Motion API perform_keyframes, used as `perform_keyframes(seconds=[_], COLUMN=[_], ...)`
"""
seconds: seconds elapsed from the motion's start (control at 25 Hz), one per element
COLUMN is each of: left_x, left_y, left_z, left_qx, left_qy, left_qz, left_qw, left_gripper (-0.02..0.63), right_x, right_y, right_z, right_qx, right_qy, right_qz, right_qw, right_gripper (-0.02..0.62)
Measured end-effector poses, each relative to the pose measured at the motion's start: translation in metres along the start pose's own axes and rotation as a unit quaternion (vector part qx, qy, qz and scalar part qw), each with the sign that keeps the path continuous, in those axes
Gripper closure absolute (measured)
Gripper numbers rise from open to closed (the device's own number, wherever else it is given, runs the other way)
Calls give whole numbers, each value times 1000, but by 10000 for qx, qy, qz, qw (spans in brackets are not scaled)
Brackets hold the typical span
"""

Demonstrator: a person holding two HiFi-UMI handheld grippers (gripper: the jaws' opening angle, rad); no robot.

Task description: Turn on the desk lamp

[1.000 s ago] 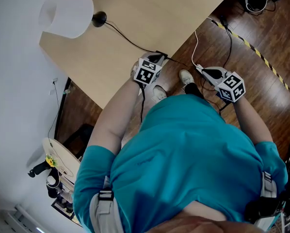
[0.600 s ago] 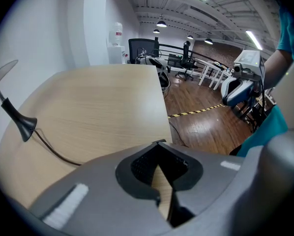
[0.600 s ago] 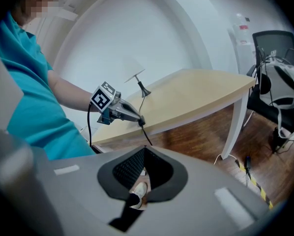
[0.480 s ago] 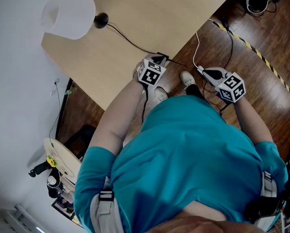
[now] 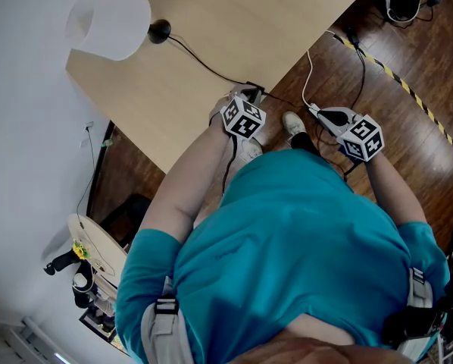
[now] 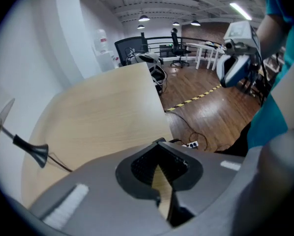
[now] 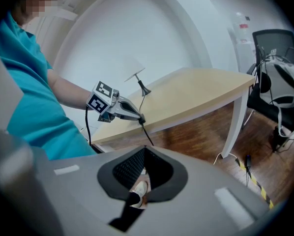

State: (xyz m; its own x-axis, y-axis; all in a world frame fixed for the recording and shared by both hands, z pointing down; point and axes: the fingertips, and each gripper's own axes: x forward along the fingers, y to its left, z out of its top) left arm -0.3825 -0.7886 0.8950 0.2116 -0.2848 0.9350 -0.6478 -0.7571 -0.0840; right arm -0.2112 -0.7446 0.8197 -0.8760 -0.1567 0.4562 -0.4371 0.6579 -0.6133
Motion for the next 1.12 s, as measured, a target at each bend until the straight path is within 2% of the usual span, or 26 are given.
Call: perform_keyframes(seconds=[0.08,0.16,0.24,0.32,0.52,0.84,0.96,1.12], left_x=[1,0,-1,-4,-7,-11,-9,-5], left_y=[0,0,1,4,9,17,15,7], left_z=[-1,-4,-5,-6,-5,-11,-7,-6], left_qx=[123,-300,-836,-1156,-1130,-1387,-1243,-1035], left_qy=[33,35,2,-31,-57,1,-57,94], left_qz=[99,-45,-351,-567,-434,-335,-365,-412], left_qw=[9999,9995,9959,9917,9926,9898,9916,9937], left_gripper=[606,606,606,605,606,606,606,606], right_x=[0,0,-1,-2,-5,-9,-9,-10], right_y=[1,1,1,1,-8,-9,-9,-10], right_z=[0,1,4,6,7,5,6,5], right_qx=[-5,-16,-28,-40,3,16,19,40], right_qy=[-4,-10,-19,-31,-57,-92,-99,-92], right_qz=[3,9,10,10,-21,4,-1,-19], right_qw=[10000,10000,10000,10000,10000,10000,9999,9999], right_gripper=[594,594,594,594,594,594,594,594])
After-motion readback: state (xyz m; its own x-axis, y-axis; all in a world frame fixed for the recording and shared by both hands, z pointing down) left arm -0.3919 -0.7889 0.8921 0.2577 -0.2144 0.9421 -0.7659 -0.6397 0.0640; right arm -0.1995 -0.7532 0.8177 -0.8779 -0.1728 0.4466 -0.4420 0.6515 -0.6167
